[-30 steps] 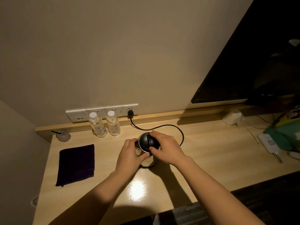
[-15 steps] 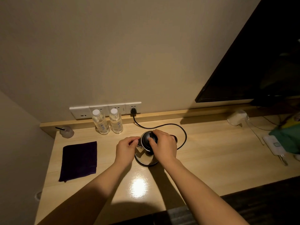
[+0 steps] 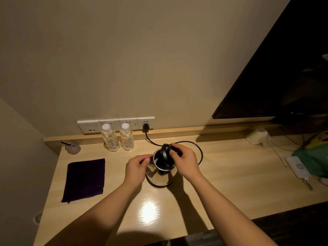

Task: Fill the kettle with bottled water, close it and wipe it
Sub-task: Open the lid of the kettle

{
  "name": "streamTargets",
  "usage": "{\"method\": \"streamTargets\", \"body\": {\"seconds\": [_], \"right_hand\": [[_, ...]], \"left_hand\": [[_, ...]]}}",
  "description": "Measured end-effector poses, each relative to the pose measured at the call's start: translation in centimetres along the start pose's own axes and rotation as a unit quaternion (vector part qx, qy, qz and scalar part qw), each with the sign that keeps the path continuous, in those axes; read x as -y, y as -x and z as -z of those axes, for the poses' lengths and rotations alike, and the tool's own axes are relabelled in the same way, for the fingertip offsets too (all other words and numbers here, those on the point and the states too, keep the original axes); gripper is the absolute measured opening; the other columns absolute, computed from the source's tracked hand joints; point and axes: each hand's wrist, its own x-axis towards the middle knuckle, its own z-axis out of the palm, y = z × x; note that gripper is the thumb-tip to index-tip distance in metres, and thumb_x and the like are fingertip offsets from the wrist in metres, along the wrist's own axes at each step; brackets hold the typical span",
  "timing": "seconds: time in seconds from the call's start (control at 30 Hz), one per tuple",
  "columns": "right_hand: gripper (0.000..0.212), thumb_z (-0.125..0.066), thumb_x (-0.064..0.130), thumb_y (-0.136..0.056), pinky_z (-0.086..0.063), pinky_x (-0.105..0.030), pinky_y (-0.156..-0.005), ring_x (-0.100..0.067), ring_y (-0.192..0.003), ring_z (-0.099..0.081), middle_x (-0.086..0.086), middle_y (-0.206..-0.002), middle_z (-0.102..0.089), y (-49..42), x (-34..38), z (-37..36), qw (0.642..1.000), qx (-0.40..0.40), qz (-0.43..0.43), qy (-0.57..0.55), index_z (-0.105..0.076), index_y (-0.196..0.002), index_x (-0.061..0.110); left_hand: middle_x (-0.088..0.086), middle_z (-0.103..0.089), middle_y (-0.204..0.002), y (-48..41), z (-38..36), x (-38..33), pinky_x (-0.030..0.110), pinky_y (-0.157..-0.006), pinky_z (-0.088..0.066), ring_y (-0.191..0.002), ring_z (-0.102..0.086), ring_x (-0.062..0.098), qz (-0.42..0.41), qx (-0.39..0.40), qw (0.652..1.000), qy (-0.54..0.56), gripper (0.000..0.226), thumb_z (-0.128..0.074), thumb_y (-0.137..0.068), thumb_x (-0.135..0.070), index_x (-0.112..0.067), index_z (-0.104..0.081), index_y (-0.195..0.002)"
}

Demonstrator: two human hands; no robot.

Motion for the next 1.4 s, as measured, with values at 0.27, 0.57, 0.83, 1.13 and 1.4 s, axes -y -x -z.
{"method": "streamTargets", "body": {"seconds": [0.27, 0.57, 0.83, 1.13, 1.4], "right_hand": [[0.071, -0.042, -0.006, -0.103, -0.044, -0.027, -0.114, -0.004, -0.135, -0.051, 0.016, -0.140, -0.062, -0.9, -0.2, 4.3, 0.988, 0.090, -0.001, -0.122, -0.069, -0.122, 0.056], [0.032, -0.054, 0.033, -0.106, -0.046, -0.027, -0.106, 0.002, -0.126, -0.059, 0.016, -0.130, -0.071, -0.9, -0.9, 5.1, 0.983, 0.079, 0.007, -0.165, -0.068, -0.130, 0.048], [0.033, -0.049, 0.030, -0.110, -0.041, -0.040, -0.120, -0.010, -0.136, -0.054, 0.010, -0.138, -0.066, -0.9, -2.3, 5.9, 0.982, 0.073, -0.004, -0.174, -0.064, -0.132, 0.048], [0.038, -0.045, 0.033, -0.111, -0.036, -0.037, -0.122, -0.014, -0.146, -0.044, 0.011, -0.148, -0.057, -1.0, -2.6, 7.0, 0.990, 0.095, 0.014, -0.107, -0.053, -0.148, 0.036], [0.054, -0.046, 0.052, -0.105, -0.035, -0.033, -0.117, -0.009, -0.146, -0.043, 0.010, -0.158, -0.049, -1.7, 3.8, 5.7, 0.934, 0.063, 0.280, 0.215, -0.045, -0.155, 0.030]], "left_hand": [[0.004, -0.078, -0.112, 0.0, -0.1, 0.0, 0.029, -0.094, -0.050, -0.106, -0.069, 0.018, -0.002, -0.007, 1.000, -0.013, 0.025, -0.061, -0.101, -0.007, -0.012, -0.077, -0.119], [0.002, -0.078, -0.107, 0.3, -0.2, -0.3, 0.030, -0.093, -0.052, -0.101, -0.070, 0.015, -0.004, -0.016, 1.000, -0.011, 0.024, -0.060, -0.101, -0.006, -0.011, -0.078, -0.118], [0.003, -0.078, -0.107, 0.4, -0.3, -0.4, 0.025, -0.089, -0.049, -0.100, -0.069, 0.014, -0.004, -0.021, 1.000, -0.013, 0.025, -0.059, -0.101, -0.005, -0.010, -0.077, -0.118], [0.001, -0.078, -0.108, 0.4, -0.6, -0.4, 0.038, -0.099, -0.054, -0.105, -0.070, 0.016, 0.013, -0.029, 0.999, -0.024, 0.025, -0.059, -0.102, -0.008, -0.013, -0.077, -0.118], [0.000, -0.067, -0.125, 0.1, 3.0, -2.5, 0.015, -0.082, -0.045, -0.112, -0.060, 0.012, 0.001, -0.150, 0.988, -0.027, 0.032, -0.062, -0.101, -0.023, -0.015, -0.067, -0.132]]}}
